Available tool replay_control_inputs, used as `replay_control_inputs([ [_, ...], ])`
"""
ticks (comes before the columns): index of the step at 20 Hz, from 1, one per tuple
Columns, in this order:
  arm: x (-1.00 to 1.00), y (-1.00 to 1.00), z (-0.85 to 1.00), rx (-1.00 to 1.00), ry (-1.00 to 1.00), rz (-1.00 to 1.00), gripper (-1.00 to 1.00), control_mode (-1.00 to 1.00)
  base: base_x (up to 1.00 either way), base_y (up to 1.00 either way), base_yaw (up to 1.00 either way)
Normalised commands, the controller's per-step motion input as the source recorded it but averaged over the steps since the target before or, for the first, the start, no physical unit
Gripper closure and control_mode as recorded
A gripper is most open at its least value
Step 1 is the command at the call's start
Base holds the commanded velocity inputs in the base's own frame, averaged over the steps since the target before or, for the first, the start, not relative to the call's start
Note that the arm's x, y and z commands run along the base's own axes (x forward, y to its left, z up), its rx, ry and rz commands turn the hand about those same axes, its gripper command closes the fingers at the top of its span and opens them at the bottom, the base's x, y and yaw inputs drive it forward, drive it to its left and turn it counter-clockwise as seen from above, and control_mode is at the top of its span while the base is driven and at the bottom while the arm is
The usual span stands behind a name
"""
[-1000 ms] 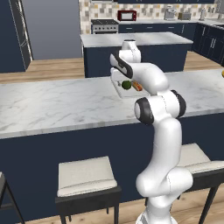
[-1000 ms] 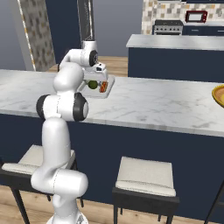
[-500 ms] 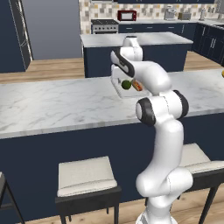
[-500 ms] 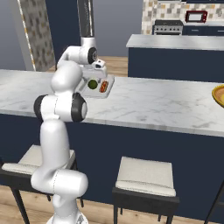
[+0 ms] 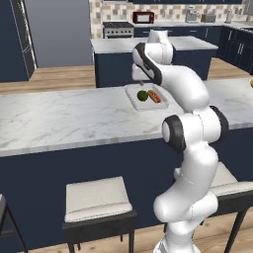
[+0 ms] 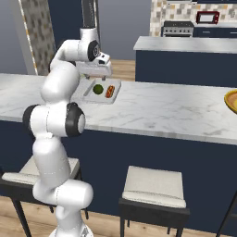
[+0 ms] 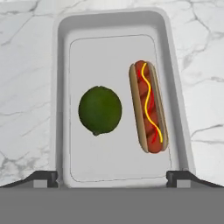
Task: Place one cooked food and one vegetable from the large plate to each tupperware container.
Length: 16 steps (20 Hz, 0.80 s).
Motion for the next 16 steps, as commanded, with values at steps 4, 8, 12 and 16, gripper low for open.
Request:
replay_control_inputs([
  [4, -0.78, -0.16, 0.72, 0.0, -0.08, -0.01, -1.0, -1.0, 0.0, 0.0, 0.0],
  [8, -0.91, -0.27, 0.56, 0.0, -0.04, -0.05, -1.0, -1.0, 0.0, 0.0, 0.0],
  [12, -1.0, -0.43, 0.28, 0.0, -0.06, -0.1, -1.0, -1.0, 0.0, 0.0, 0.0],
  [16, -1.0, -0.56, 0.07, 0.04, -0.15, -0.1, -1.0, -1.0, 0.0, 0.0, 0.0],
])
